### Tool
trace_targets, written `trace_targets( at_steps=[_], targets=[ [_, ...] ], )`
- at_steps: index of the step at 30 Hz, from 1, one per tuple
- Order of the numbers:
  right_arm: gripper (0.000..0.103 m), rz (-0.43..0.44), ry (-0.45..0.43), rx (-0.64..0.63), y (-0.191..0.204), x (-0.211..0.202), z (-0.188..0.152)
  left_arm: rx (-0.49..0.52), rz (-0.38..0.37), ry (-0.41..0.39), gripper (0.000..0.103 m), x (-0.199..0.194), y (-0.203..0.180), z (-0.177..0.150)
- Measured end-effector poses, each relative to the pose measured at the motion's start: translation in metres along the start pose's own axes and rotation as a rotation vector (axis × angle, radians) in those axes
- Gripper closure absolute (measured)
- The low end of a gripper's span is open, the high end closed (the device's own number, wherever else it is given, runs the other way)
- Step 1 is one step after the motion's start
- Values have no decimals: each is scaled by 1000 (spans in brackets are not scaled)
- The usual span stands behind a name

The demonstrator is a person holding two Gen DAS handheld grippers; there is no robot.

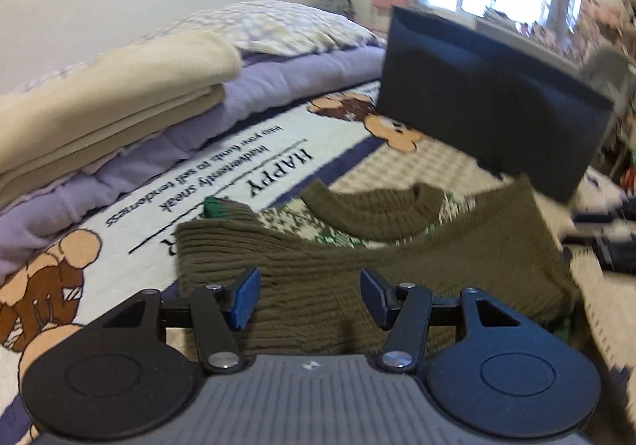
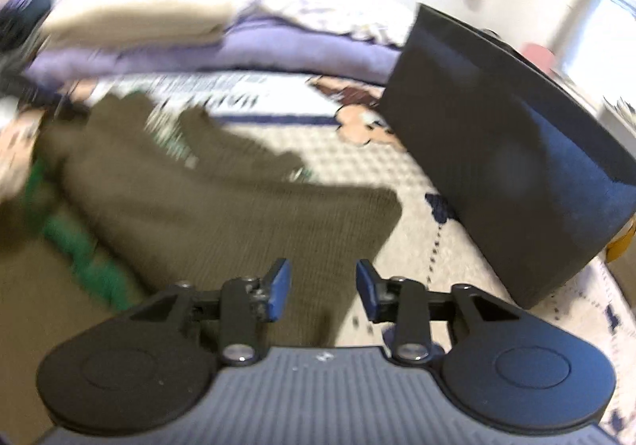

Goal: Fold clothes

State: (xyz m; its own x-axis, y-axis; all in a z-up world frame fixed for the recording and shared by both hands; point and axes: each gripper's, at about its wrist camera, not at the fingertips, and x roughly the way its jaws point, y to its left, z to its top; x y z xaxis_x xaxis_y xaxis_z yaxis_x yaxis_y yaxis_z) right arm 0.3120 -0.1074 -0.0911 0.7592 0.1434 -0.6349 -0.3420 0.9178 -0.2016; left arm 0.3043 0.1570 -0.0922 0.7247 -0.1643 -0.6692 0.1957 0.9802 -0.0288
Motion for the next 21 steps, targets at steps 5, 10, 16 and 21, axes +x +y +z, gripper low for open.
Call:
trace_targets(
  at_steps=[5,10,16,21],
  targets=[
    [71,-48,-21,113,-8,41,11,69,-9,29,47,18,8,-16],
    [71,-78,25,213,-30,90,-1,110,-35,10,47,30,14,-31],
    [68,-111,45,207,-29,110,-15,76,-14,-8,46,38,14,-31],
    [66,-121,14,156,-19,85,2,65,-28,-40,47,13,11,-23]
  ],
)
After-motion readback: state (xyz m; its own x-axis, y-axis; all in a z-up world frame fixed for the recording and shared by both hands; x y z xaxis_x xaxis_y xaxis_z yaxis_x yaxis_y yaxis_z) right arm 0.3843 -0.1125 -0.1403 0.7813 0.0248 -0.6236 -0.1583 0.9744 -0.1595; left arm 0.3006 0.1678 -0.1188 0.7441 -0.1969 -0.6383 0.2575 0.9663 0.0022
